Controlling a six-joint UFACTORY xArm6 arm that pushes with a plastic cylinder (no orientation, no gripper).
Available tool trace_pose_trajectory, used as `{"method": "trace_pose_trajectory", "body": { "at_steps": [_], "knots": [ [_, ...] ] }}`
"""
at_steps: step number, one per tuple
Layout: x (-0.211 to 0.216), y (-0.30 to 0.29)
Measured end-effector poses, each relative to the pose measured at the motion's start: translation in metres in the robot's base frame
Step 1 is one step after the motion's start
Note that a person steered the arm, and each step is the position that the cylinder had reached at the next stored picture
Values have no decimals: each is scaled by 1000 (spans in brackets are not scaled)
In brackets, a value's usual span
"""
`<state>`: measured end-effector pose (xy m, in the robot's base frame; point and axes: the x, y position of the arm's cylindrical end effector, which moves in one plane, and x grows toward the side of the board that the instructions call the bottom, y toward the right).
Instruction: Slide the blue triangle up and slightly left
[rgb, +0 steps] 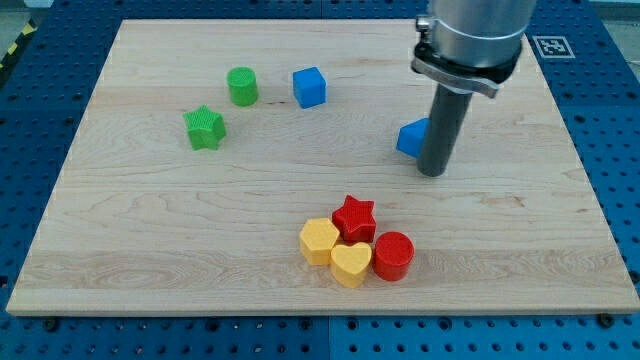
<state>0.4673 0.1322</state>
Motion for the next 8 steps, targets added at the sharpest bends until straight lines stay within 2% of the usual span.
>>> {"method": "trace_pose_trajectory", "body": {
  "at_steps": [1,3,6,8],
  "knots": [
    [0,24],
    [2,29],
    [2,-5],
    [-29,-23]
  ]
}}
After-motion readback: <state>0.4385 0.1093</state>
